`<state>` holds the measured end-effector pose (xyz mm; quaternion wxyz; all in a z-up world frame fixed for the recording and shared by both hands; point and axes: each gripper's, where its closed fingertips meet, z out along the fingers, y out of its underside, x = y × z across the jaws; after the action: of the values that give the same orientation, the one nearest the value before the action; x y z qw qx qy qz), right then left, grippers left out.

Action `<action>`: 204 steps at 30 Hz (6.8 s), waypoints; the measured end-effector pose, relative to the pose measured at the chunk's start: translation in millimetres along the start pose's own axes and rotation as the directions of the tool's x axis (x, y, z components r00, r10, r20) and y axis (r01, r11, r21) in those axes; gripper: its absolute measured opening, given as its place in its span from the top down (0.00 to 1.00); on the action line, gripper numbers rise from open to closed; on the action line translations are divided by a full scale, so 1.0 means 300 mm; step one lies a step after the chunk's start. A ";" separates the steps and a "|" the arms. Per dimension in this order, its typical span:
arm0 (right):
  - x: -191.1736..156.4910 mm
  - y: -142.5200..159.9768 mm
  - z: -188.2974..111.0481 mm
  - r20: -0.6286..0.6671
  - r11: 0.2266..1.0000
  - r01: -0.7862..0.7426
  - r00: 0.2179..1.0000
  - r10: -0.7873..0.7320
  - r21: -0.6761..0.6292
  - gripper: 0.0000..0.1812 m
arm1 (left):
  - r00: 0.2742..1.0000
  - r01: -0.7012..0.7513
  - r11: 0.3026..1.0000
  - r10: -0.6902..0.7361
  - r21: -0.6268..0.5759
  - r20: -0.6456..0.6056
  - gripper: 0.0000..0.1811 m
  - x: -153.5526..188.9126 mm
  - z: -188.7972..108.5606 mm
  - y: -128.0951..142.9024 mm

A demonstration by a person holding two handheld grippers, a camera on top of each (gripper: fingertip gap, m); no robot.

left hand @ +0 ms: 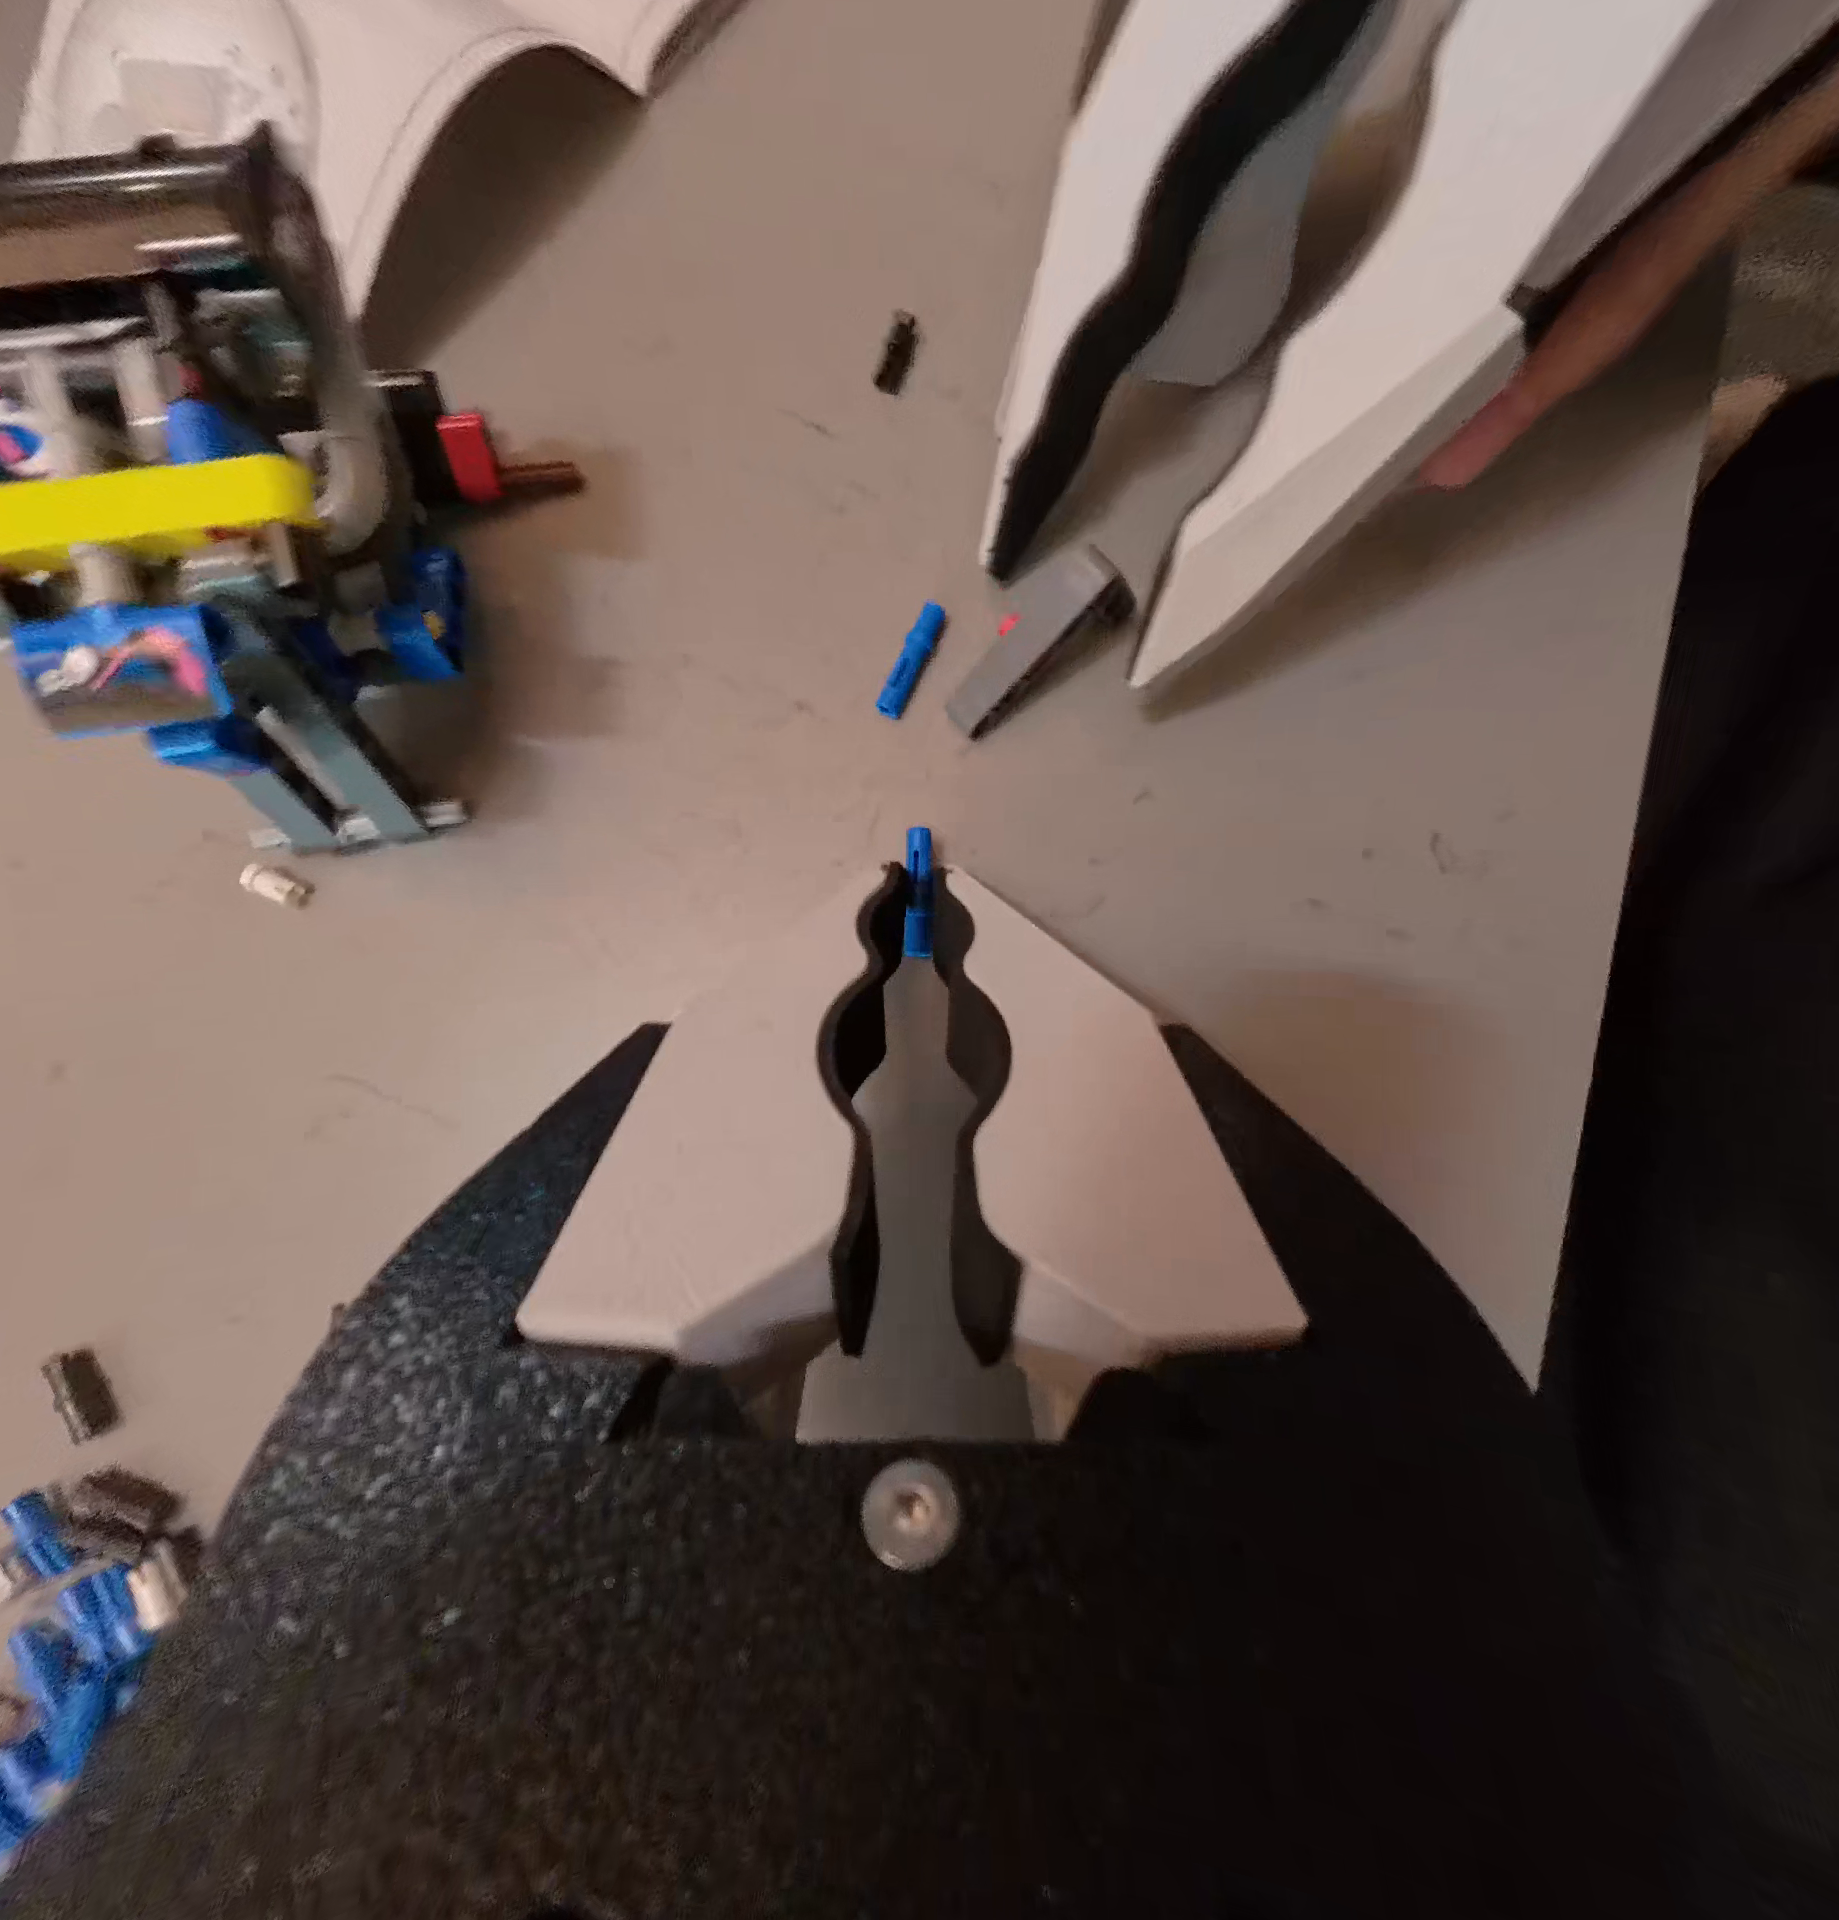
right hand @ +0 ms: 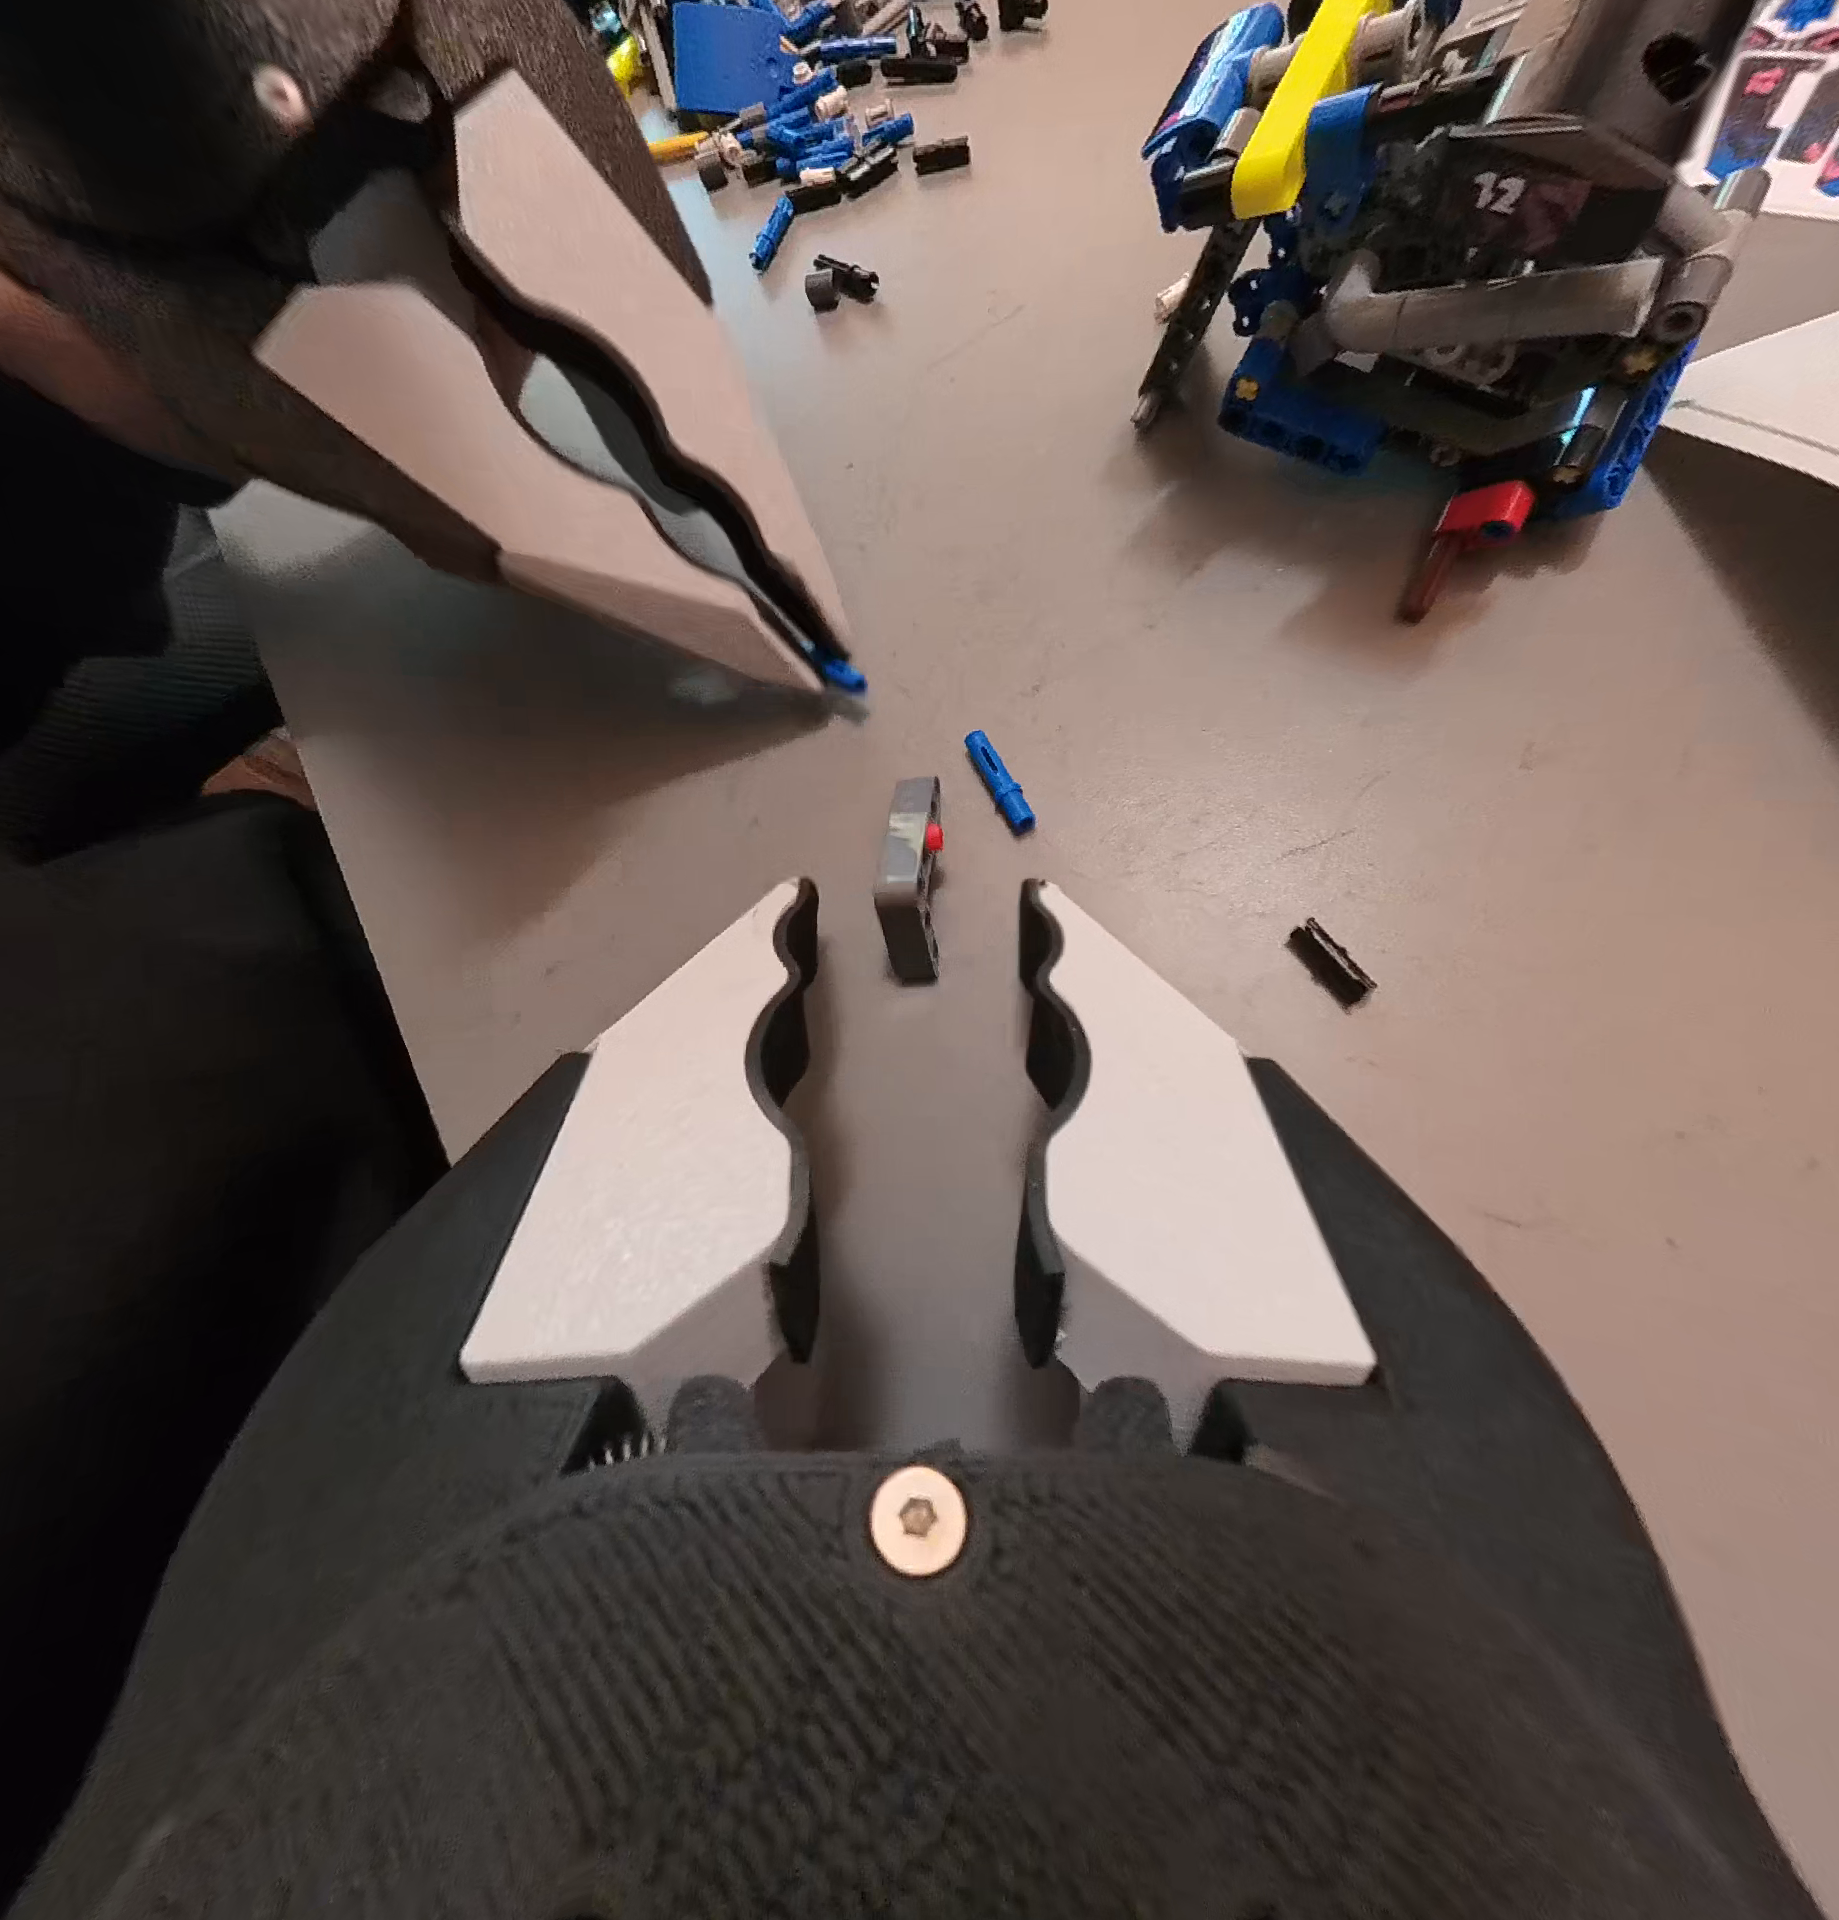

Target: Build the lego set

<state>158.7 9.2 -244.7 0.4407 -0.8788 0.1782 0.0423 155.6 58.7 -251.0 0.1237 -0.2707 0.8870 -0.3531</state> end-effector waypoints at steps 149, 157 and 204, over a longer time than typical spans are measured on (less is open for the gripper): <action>-0.008 -0.029 0.021 0.035 0.990 -0.132 0.991 0.131 0.044 0.96 | 0.737 -0.504 0.853 0.505 -0.134 0.448 0.99 0.062 0.027 -0.079; -0.007 -0.030 0.023 0.040 0.989 -0.141 0.989 0.139 0.045 0.96 | 0.728 -0.501 0.853 0.506 -0.145 0.462 0.99 0.060 0.025 -0.083; 0.004 -0.034 0.029 0.018 0.994 -0.106 0.994 0.105 0.036 0.96 | 0.925 -0.242 0.967 0.205 0.080 0.320 0.99 0.039 0.037 -0.096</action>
<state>164.0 21.2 -242.6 0.4556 -0.8594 0.2216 0.0691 161.9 28.4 -239.3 0.3165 -0.2117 0.8592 -0.3416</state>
